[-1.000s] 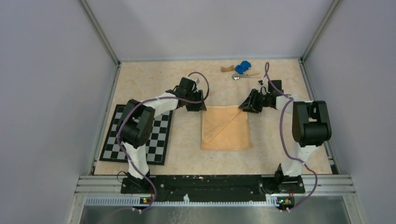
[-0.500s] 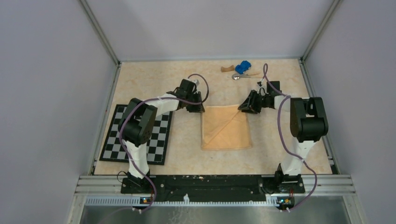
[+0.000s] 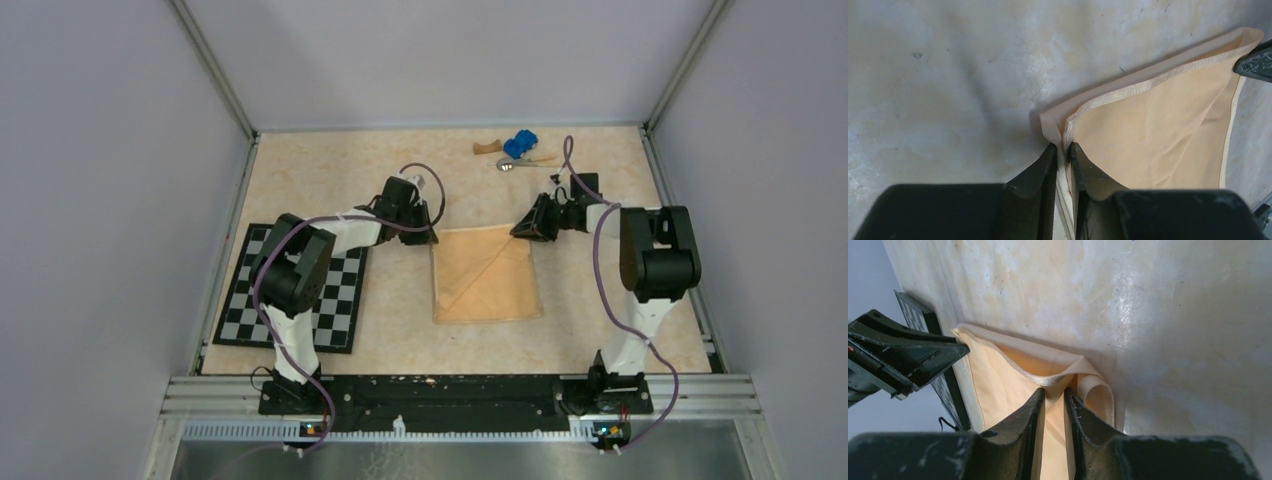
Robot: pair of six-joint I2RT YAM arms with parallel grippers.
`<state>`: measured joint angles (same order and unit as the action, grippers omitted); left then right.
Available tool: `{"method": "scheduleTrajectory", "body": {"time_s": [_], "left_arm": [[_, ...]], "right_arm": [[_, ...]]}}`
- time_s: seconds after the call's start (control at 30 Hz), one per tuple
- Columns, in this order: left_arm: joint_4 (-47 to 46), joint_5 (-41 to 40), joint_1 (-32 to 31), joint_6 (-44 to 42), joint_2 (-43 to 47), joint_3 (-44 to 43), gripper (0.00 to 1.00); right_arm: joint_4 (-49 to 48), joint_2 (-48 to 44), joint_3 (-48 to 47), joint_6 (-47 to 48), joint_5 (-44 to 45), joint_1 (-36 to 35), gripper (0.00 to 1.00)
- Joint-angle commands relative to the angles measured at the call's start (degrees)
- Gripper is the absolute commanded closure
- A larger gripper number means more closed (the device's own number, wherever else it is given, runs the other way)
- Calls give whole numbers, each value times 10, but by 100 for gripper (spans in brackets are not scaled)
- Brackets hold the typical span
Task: Fold the napkin into a case and place the utensils inside
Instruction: Smooth out the upper triangle-folded napkin at the center of the board.
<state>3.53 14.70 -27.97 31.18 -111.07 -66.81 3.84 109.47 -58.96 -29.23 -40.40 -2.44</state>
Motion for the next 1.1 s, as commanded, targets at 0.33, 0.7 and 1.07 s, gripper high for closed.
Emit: {"method": "scheduleTrajectory", "body": {"time_s": [0.33,0.7,1.07], "left_arm": [[-88,1,-5,23,66,97,85],[-116,14,-5,43,64,123,85],[-114,3,-5,46,61,128,89]], "right_arm": [[4,12,-44,-5,13,-13,81],[213,-186,2,83,194,-118,37],[-98,-182,140,-110,-18,-322,39]]}}
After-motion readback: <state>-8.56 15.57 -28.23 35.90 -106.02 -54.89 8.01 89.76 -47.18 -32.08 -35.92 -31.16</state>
